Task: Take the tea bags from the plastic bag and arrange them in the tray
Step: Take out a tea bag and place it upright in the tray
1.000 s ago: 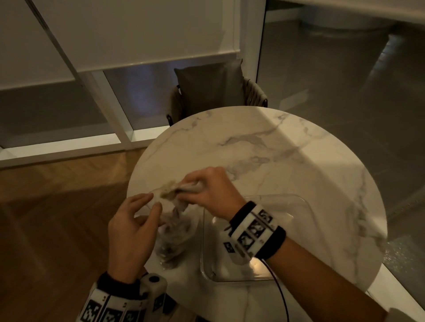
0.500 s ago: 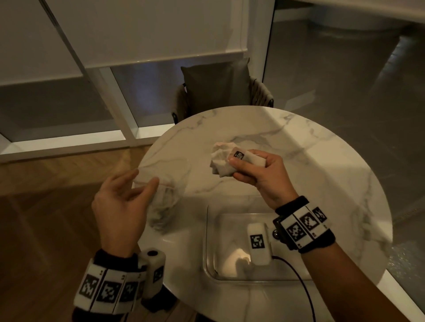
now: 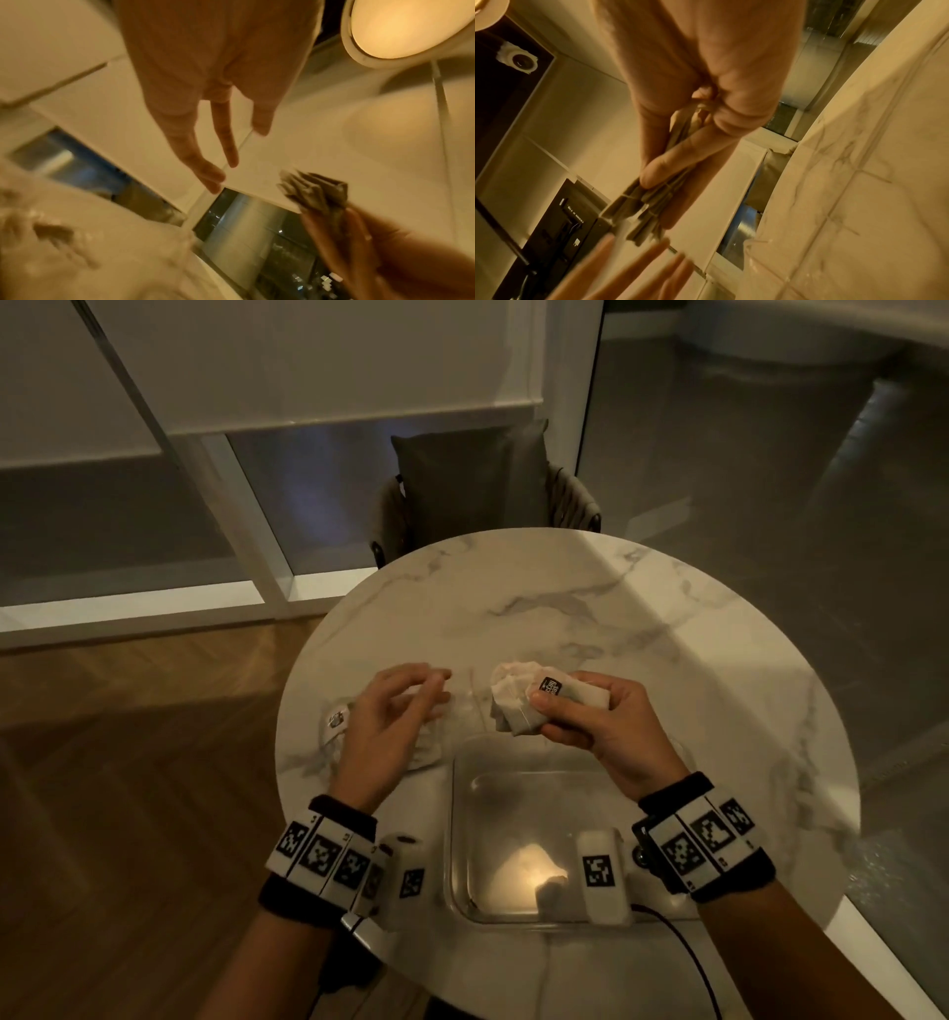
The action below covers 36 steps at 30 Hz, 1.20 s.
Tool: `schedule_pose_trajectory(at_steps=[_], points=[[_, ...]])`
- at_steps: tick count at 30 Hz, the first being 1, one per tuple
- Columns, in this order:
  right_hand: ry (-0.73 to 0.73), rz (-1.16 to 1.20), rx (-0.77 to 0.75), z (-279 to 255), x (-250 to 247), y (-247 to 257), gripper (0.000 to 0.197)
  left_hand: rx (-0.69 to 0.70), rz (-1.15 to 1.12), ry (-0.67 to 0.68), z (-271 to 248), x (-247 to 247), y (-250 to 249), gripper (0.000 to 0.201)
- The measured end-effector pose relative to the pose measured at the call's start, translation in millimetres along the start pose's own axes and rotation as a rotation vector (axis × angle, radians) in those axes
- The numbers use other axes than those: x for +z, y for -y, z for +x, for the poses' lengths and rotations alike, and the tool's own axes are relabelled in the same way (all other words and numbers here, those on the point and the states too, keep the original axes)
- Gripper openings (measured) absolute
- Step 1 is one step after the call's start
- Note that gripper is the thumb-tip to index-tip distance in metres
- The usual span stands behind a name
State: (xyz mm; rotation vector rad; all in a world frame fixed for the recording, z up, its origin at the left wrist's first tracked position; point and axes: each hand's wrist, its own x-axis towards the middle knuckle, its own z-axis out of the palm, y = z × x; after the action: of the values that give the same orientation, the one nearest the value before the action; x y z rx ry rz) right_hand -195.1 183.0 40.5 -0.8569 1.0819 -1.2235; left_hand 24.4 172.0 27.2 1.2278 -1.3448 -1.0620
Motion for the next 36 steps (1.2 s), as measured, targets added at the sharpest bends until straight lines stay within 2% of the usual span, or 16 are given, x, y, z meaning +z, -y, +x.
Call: schedule_pose_trajectory(at_steps=[4, 6, 7, 10, 12, 15, 18, 20, 22, 25, 28, 32, 36], points=[[0.134, -0.057, 0.065, -9.1, 15.8, -8.7, 0.025, -0.407, -0.491, 0.315, -18.5, 17.5, -3.6, 0.064], [0.189, -0.107, 0.082, -14.6, 23.0, -16.3, 0.025, -0.488, -0.592, 0.387, -27.3, 23.0, 2.3, 0.072], [0.204, -0.129, 0.096, -17.2, 25.4, -20.9, 0.023, -0.493, -0.608, 0.388, -31.1, 25.1, 5.2, 0.065], [0.217, -0.152, 0.161, -22.8, 28.1, -31.3, 0.018, -0.479, -0.604, 0.368, -40.0, 27.9, 12.2, 0.043], [0.231, -0.139, 0.206, -25.2, 27.5, -33.7, 0.025, -0.482, -0.581, 0.353, -44.5, 26.7, 17.4, 0.034], [0.235, -0.111, 0.277, -26.9, 25.6, -33.1, 0.025, -0.505, -0.538, 0.230, -50.4, 25.9, 23.6, 0.022], [0.196, -0.107, 0.324, -25.1, 20.3, -33.2, 0.013, -0.546, -0.554, 0.071, -53.2, 24.4, 32.3, 0.031], [0.184, -0.055, 0.404, -24.7, 16.8, -33.6, 0.018, -0.558, -0.575, 0.029, -55.0, 23.9, 35.9, 0.036], [0.193, -0.070, 0.443, -25.1, 13.2, -34.3, 0.021, -0.552, -0.592, 0.015, -56.0, 22.6, 35.7, 0.030], [0.220, -0.143, 0.391, -26.4, 6.4, -36.3, 0.025, -0.529, -0.631, 0.012, -56.9, 19.5, 35.4, 0.026], [0.189, -0.160, 0.324, -26.3, 1.6, -36.5, 0.021, -0.538, -0.682, -0.009, -59.1, 16.7, 36.0, 0.028], [0.166, -0.218, 0.235, -24.9, 3.0, -33.7, 0.013, -0.508, -0.641, -0.068, -61.3, 19.4, 35.5, 0.032], [0.200, -0.201, 0.219, -27.6, 7.7, -30.4, 0.012, -0.521, -0.631, -0.074, -60.6, 24.0, 30.2, 0.034]])
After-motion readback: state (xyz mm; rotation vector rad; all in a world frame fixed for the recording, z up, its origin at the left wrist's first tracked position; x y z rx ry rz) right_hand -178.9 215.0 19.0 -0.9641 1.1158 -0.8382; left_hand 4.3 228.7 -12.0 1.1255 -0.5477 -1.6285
